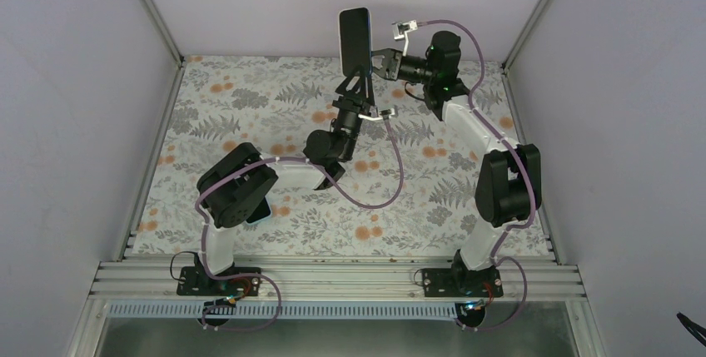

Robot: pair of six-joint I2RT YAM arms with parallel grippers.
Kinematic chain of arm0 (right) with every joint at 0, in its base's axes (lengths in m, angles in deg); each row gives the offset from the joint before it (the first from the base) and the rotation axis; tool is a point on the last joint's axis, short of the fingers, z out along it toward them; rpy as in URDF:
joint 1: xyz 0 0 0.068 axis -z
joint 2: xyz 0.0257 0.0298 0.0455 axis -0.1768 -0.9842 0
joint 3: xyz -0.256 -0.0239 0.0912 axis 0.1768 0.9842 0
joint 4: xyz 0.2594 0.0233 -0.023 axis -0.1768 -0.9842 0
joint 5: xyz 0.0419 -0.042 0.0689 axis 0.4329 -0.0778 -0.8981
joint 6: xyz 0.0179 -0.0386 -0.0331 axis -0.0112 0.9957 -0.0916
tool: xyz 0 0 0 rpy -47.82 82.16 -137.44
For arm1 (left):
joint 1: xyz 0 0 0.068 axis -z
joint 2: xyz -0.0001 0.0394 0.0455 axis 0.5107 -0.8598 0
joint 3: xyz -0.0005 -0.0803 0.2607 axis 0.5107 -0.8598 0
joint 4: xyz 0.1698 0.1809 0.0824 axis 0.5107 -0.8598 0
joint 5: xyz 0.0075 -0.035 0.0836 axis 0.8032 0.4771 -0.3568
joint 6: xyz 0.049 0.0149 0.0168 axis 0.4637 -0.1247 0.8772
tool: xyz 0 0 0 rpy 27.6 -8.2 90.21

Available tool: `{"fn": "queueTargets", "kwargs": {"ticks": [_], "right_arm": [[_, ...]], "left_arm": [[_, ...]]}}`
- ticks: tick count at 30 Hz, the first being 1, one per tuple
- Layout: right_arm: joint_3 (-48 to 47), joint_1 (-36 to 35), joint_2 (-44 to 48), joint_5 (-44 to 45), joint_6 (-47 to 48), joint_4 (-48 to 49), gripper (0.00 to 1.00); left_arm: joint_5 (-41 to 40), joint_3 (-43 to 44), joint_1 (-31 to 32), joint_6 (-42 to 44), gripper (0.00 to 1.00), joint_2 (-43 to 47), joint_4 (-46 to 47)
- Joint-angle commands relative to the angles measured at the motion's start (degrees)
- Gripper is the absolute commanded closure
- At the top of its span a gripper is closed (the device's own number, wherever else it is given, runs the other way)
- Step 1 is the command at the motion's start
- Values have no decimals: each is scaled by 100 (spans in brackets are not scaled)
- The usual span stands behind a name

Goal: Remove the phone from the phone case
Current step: Remove the phone case from the phone.

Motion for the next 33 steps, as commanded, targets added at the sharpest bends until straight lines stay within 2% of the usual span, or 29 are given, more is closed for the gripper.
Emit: {"fn": "queueTargets", "kwargs": {"ticks": [1, 3, 6, 13, 17, 23, 33], "right_arm": [[54, -188, 372, -668, -21, 384, 97], [58, -196, 399, -682, -18, 381, 97], [59, -218, 418, -714, -17, 387, 97], [58, -277, 559, -816, 15, 411, 97], [34, -299, 556, -870, 17, 385, 97], [52, -342, 556, -881, 10, 422, 97], [100, -377, 535, -944, -40, 478, 97]], "left_arm": [[-121, 118, -136, -185, 39, -71, 1493], [-90, 127, -143, -195, 39, -126, 1452], [-78, 171, -148, -252, 45, -187, 1355], [-167, 226, -287, -785, 48, -59, 847], [-86, 261, -291, -840, 57, -59, 839], [93, 326, -276, -814, 62, -155, 853], [94, 768, -207, -564, 76, -598, 1191]]}}
